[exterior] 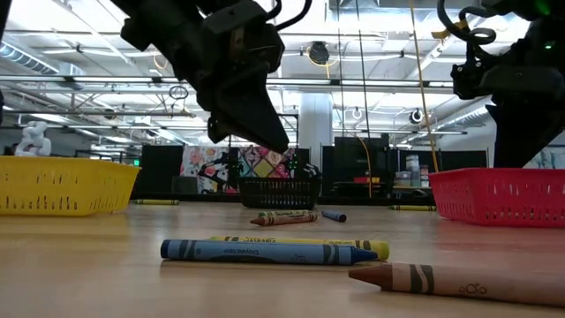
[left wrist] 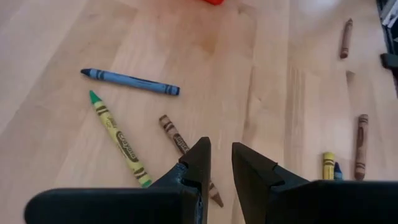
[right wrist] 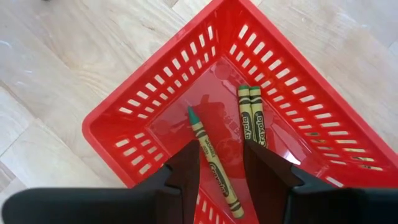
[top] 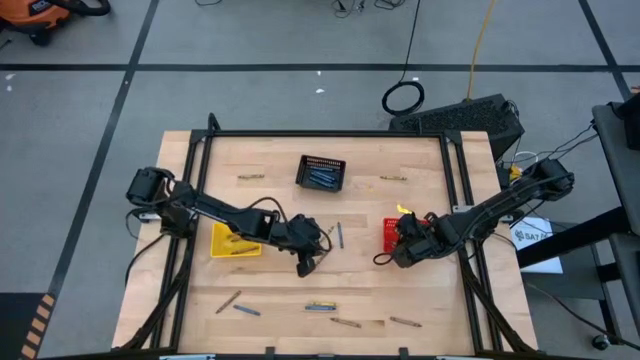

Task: Sort crayons
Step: Put the brown crayon into the yellow bin

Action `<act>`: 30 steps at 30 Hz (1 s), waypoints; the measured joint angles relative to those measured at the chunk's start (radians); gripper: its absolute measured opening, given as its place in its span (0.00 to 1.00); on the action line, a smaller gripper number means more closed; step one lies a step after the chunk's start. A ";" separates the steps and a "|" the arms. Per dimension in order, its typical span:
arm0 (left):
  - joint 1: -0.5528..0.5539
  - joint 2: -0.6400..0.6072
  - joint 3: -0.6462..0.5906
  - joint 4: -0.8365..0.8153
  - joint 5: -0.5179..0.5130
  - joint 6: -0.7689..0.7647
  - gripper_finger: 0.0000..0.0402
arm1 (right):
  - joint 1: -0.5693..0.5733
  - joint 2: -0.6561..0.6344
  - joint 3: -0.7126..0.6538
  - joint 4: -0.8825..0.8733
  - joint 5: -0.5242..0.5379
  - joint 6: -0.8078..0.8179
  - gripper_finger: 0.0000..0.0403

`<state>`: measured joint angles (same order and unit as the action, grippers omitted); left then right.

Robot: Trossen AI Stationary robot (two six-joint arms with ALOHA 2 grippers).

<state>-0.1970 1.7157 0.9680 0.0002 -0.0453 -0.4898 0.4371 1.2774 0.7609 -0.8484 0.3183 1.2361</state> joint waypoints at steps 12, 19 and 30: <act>-0.026 0.066 0.000 0.046 -0.112 -0.027 0.17 | 0.000 0.000 0.000 0.018 0.000 0.008 0.27; -0.041 0.117 0.000 0.094 -0.110 -0.041 0.17 | 0.000 0.000 0.000 0.026 -0.001 0.007 0.27; -0.041 0.161 0.000 0.087 -0.108 -0.077 0.17 | 0.000 0.000 0.000 0.034 -0.001 0.006 0.27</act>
<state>-0.2382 1.8770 0.9680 0.0873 -0.1529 -0.5665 0.4374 1.2770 0.7609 -0.8143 0.3176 1.2419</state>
